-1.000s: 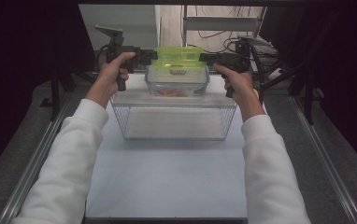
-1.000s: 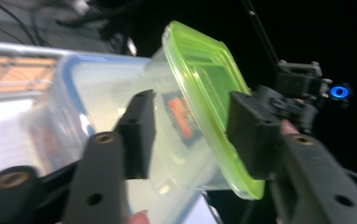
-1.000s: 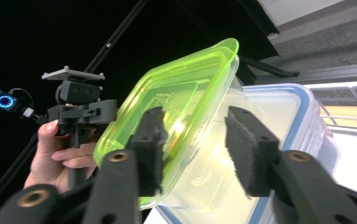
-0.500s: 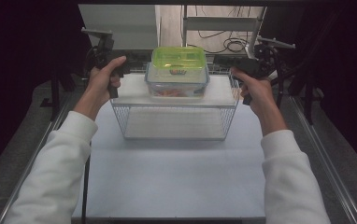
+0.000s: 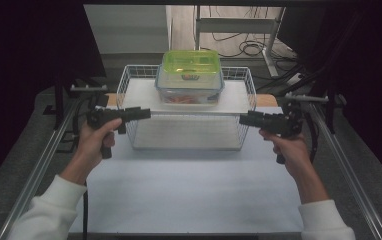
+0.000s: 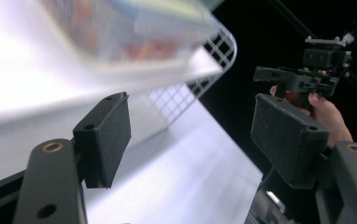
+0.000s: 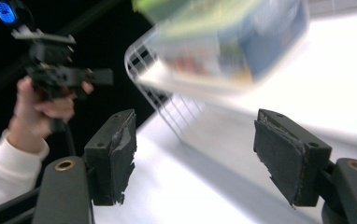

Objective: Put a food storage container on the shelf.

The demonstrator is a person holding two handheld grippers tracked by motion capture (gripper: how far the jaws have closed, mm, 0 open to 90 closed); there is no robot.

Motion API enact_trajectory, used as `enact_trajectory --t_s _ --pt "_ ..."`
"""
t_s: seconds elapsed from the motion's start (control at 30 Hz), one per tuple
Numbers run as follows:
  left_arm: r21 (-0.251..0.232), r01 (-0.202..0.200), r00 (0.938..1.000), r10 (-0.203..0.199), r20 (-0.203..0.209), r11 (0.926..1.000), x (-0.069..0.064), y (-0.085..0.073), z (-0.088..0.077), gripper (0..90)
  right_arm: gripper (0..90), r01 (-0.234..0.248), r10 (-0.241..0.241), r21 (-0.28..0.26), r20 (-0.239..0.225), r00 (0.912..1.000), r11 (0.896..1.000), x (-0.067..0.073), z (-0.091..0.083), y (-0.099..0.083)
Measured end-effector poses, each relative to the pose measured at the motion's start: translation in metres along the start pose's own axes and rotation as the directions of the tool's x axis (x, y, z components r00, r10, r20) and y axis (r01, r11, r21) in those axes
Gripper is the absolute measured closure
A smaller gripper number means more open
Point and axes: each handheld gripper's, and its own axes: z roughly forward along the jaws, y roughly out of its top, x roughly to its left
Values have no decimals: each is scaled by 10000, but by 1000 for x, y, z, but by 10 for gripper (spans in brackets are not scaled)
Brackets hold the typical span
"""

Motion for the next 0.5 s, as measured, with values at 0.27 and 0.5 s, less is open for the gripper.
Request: enact_trajectory --t_s 0.27,0.5 --pt "588 -253 9989 276 -389 9979 8 -73 -2 290 289 424 -423 936 -27 9991 9947 1 1 -64" --pt "1609 -483 9937 638 -925 9858 15 -127 5 295 289 517 -535 1866 46 9986 9811 3 9 -118"
